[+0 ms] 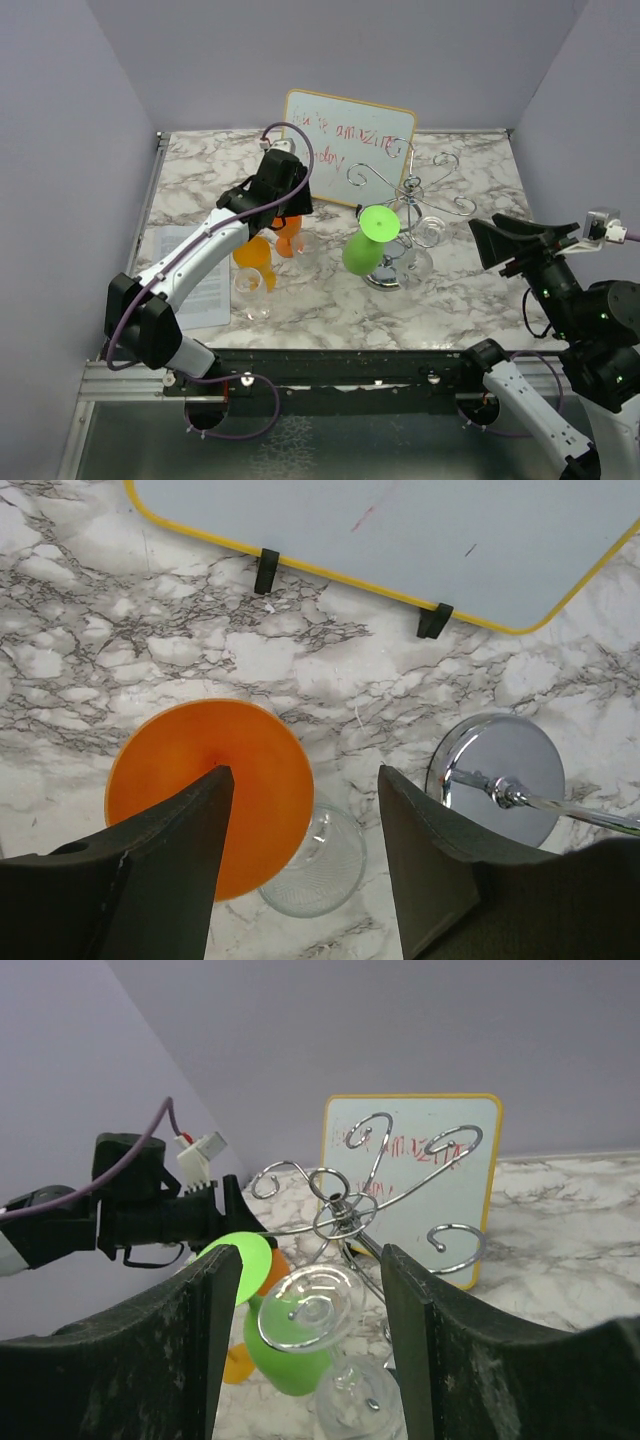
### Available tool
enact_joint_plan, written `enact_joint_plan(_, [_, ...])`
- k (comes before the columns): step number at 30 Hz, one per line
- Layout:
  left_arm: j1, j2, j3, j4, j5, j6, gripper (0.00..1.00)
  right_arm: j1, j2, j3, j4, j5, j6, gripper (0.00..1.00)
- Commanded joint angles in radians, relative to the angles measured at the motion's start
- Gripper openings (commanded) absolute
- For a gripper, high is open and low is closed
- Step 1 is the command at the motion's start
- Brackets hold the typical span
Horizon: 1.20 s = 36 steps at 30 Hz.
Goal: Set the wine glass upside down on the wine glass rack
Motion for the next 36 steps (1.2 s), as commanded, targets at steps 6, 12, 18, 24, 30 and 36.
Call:
enact_joint_plan(6, [0.037,0.146,0.107,-0.060,0.114,0.053,0.46,0.000,0.101,0.034,0.191,-0.110,-0.004,0.64])
enact_joint_plan(12, [0.039,0.196,0.160,-0.097,0.081,0.070,0.19,0.000,0.141,0.017,0.316,-0.157,0.050,0.64])
enact_joint_plan(18, [0.039,0.199,0.188,-0.131,0.008,0.099,0.00,0.001,0.198,0.044,0.341,-0.159,0.083,0.64])
enact_joint_plan(24, [0.039,0.100,0.211,-0.151,-0.140,0.125,0.00,0.001,0.276,0.083,0.319,-0.165,0.148,0.64])
enact_joint_plan(30, [0.039,-0.071,0.236,-0.137,-0.222,0.128,0.00,0.000,0.384,0.136,0.319,-0.185,0.248,0.64])
enact_joint_plan(36, [0.039,-0.259,0.225,-0.005,-0.201,0.118,0.00,0.002,0.539,0.227,0.354,-0.216,0.342,0.63])
